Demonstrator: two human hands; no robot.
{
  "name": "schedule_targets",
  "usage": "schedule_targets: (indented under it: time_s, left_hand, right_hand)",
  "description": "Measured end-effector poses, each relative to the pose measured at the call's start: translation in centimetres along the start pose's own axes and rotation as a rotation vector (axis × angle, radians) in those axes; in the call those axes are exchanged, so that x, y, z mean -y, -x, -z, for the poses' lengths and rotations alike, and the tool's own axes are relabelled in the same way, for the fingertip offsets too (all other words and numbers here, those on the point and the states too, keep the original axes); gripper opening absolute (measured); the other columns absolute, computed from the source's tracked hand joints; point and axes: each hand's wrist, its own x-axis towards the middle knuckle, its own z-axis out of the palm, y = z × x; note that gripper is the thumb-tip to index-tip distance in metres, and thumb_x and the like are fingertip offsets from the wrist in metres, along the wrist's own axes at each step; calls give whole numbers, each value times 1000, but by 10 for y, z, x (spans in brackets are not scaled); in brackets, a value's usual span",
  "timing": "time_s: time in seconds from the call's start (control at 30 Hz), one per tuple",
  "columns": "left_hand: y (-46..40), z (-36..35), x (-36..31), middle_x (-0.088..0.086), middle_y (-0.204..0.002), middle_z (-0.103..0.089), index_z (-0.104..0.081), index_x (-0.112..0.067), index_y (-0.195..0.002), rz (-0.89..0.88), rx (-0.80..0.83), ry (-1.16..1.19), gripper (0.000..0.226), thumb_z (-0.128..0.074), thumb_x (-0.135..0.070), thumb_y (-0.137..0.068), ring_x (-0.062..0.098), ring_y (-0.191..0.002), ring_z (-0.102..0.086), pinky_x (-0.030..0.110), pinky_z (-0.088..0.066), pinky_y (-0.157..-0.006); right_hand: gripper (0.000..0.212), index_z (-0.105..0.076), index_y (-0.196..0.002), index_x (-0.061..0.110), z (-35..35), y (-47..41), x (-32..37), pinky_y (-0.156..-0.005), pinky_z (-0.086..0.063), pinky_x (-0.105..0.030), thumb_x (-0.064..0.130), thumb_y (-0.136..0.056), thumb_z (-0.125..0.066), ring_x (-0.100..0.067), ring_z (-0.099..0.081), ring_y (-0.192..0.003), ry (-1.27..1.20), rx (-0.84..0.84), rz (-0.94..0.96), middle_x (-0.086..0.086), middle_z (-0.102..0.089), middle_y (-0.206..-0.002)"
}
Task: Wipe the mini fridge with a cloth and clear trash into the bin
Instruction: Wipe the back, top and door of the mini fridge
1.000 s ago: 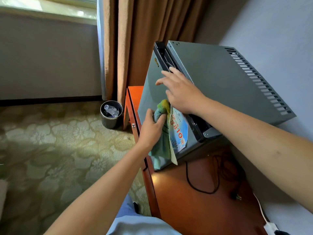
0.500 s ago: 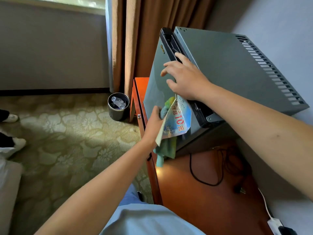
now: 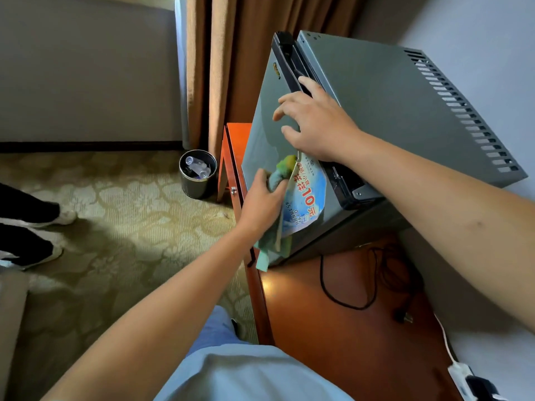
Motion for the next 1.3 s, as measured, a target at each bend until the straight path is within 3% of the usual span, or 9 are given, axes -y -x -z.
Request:
schedule_targets:
  time_s: [0.27, 0.37, 0.53, 0.67, 0.8, 0.9, 1.03, 1.2, 1.3]
  left_hand:
    - [9, -6, 66, 8, -98, -65, -51, -22, -102, 357, 173, -36, 38, -61, -56, -87, 29, -94, -67, 55, -56, -90]
    - [12, -4, 47, 10, -98, -68, -54, -21, -100, 292, 155, 67, 48, -63, -62, -77, 29, -90, -70, 54, -59, -85]
    - [-37, 3, -2, 2, -95, -66, -54, -17, -104, 100, 29, 62, 30, -63, -44, -95, 13, -82, -63, 38, -53, -75]
    - [-51, -1, 35, 7, -97, -65, -53, -17, -108, 256, 37, -6, 34, -59, -47, -93, 27, -95, -66, 47, -55, -90]
    - [-20, -1, 65, 10, -101, -67, -56, -19, -108, 455, 237, -11, 41, -64, -53, -88, 31, -96, -68, 53, -56, -92]
    - [-19, 10, 41, 12, -100, -74, -62, -18, -105, 387, 280, 123, 54, -73, -60, -72, 30, -90, -74, 52, -60, -87]
    - [-66, 16, -17, 18, -105, -72, -56, -9, -112, 222, 179, 331, 42, -72, -41, -90, 31, -91, -74, 45, -62, -78]
    - [-91, 14, 8, 14, -104, -67, -54, -14, -110, 290, 84, 104, 41, -64, -47, -90, 32, -100, -68, 48, -57, -89]
    - [-64, 16, 36, 13, -101, -71, -59, -16, -107, 399, 229, 2, 49, -65, -56, -78, 32, -93, -71, 53, -58, -89]
  right_hand:
    - [30, -61, -124, 32, -1, -1, -1, -120, -20, -49, 34, -97, -49, -21, -8, -154, 16, -14, -7, 11, -45, -150]
    - [30, -61, -124, 31, -1, -1, -1, -121, -22, -49, 33, -97, -49, -21, -9, -153, 13, -16, -7, 11, -46, -149]
    - [31, -61, -124, 31, 0, -1, 0, -120, -23, -50, 32, -96, -50, -20, -10, -153, 19, -26, -17, 11, -46, -149]
    - [30, -61, -125, 32, -1, -1, 1, -120, -24, -49, 31, -96, -50, -20, -10, -153, 16, -23, -23, 12, -47, -148]
    - [31, -60, -126, 32, 0, -1, 1, -118, -24, -50, 32, -97, -51, -19, -10, -153, 20, -21, -34, 12, -46, -149]
    - [32, -60, -126, 32, -1, -2, 0, -118, -27, -50, 32, -96, -51, -19, -11, -153, 22, -29, -29, 12, -47, -148]
    - [32, -60, -126, 33, -3, -4, -1, -118, -28, -50, 33, -95, -52, -19, -11, -153, 10, -33, -22, 13, -48, -147]
    - [32, -60, -126, 32, -3, -4, -2, -118, -29, -50, 33, -95, -52, -20, -12, -153, 22, -38, -23, 12, -48, -147]
    - [31, -60, -126, 33, -3, -3, -1, -118, -28, -49, 32, -96, -52, -20, -11, -153, 23, -33, -28, 13, -47, -147]
